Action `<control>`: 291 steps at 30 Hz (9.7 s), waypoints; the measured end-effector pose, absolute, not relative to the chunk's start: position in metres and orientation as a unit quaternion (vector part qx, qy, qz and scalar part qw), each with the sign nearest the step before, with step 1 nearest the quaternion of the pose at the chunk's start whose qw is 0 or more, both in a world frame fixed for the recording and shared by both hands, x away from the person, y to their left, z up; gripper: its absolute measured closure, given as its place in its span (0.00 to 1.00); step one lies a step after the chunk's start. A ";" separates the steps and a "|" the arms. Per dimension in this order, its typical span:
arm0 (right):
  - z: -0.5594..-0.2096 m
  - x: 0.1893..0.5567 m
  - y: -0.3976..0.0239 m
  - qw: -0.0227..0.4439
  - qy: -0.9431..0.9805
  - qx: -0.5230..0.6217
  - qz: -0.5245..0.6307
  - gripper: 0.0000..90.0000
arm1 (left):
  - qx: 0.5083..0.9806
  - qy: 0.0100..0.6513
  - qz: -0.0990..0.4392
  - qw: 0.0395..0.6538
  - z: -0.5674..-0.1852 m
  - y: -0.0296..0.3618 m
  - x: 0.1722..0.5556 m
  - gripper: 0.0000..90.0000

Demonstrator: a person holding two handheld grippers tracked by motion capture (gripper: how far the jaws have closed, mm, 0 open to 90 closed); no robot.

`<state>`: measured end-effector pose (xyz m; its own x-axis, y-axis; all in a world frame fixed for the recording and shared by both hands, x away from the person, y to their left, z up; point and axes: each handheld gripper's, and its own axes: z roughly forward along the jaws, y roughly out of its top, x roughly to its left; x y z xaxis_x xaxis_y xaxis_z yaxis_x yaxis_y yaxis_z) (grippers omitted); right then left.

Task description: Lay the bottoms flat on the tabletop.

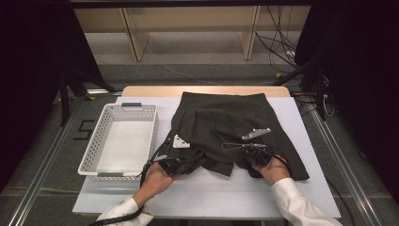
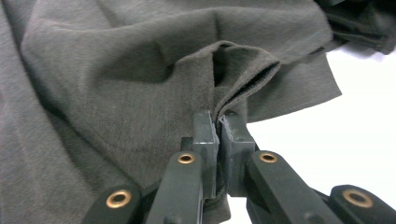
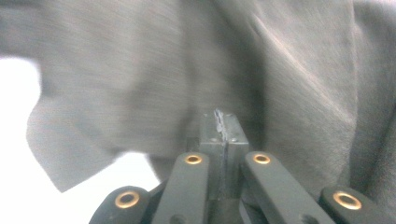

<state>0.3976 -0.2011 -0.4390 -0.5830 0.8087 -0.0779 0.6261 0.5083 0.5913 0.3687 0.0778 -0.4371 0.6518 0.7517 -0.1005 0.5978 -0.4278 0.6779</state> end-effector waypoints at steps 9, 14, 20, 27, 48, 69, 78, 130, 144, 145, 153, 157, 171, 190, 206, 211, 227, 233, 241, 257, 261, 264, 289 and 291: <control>-0.458 0.397 -0.204 0.142 0.869 0.424 0.210 0.57 | 0.839 0.395 0.110 0.357 -0.439 0.065 0.363 0.95; -0.466 0.406 -0.196 0.161 0.868 0.417 0.217 0.49 | 0.851 0.377 0.108 0.350 -0.447 0.038 0.361 0.94; -0.456 0.405 -0.197 0.191 0.857 0.414 0.239 0.85 | 0.854 0.375 0.097 0.349 -0.450 0.041 0.359 0.91; -0.423 0.386 -0.201 0.199 0.851 0.409 0.264 0.99 | 0.849 0.366 0.084 0.371 -0.432 0.059 0.353 0.68; -0.383 0.362 -0.197 0.128 0.826 0.410 0.364 0.48 | 0.821 0.416 0.128 0.369 -0.416 0.087 0.361 0.43; -0.448 0.383 -0.227 0.106 0.860 0.446 0.226 0.99 | 0.856 0.437 0.105 0.255 -0.456 0.083 0.377 0.24; -0.437 0.362 -0.197 0.068 0.869 0.412 0.267 0.81 | 0.867 0.429 0.099 0.236 -0.469 0.078 0.376 0.20; -0.466 0.393 -0.356 0.151 0.730 0.632 0.211 0.24 | 0.880 0.357 0.151 0.275 -0.467 0.065 0.375 0.94; -0.450 0.373 -0.363 0.137 0.743 0.612 0.235 0.98 | 0.892 0.328 0.141 0.277 -0.460 0.067 0.353 0.94; -0.448 0.369 -0.366 0.137 0.740 0.614 0.238 0.97 | 0.894 0.325 0.140 0.277 -0.460 0.067 0.350 0.94; -0.448 0.343 -0.383 0.137 0.735 0.623 0.231 0.97 | 0.903 0.295 0.140 0.278 -0.457 0.072 0.318 0.94; -0.447 0.336 -0.387 0.137 0.733 0.625 0.231 0.97 | 0.906 0.285 0.144 0.277 -0.456 0.070 0.307 0.94; -0.427 0.361 -0.370 0.150 0.749 0.588 0.266 0.48 | 0.911 0.278 0.160 0.260 -0.458 0.073 0.304 0.94; -0.445 0.498 -0.348 0.116 0.718 0.624 0.288 0.53 | 0.908 0.291 0.140 0.267 -0.461 0.078 0.310 0.94; -0.445 0.498 -0.350 0.163 0.736 0.612 0.238 0.93 | 0.909 0.270 0.155 0.277 -0.459 0.061 0.307 0.93; -0.439 0.492 -0.372 0.182 0.715 0.630 0.243 0.93 | 0.907 0.263 0.166 0.283 -0.459 0.049 0.310 0.92; -0.395 0.465 -0.358 0.218 0.692 0.605 0.328 0.49 | 0.877 0.306 0.177 0.327 -0.427 0.064 0.296 0.50; -0.382 0.454 -0.324 0.220 0.716 0.567 0.343 0.42 | 0.845 0.364 0.182 0.348 -0.417 0.089 0.314 0.44; -0.372 0.446 -0.289 0.222 0.745 0.523 0.349 0.42 | 0.835 0.414 0.163 0.324 -0.429 0.098 0.339 0.46; -0.380 0.444 -0.266 0.212 0.771 0.498 0.336 0.42 | 0.865 0.400 0.191 0.235 -0.458 0.102 0.340 0.98; -0.380 0.444 -0.265 0.212 0.770 0.499 0.336 0.42 | 0.859 0.402 0.225 0.223 -0.457 0.107 0.331 0.97; -0.381 0.444 -0.261 0.211 0.773 0.497 0.334 0.42 | 0.860 0.406 0.207 0.230 -0.459 0.107 0.328 0.94; -0.374 0.438 -0.140 0.155 0.808 0.414 0.388 0.26 | 0.830 0.467 0.115 0.282 -0.457 0.113 0.325 0.18; -0.375 0.440 -0.133 0.151 0.812 0.410 0.387 0.25 | 0.827 0.477 0.106 0.280 -0.460 0.115 0.327 0.18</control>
<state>0.4398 -0.1325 -0.3746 -0.6176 0.7831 0.0725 0.5494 0.3637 0.7522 0.3274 0.1146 -0.4596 0.5233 0.8472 -0.0915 0.7282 -0.3889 0.5643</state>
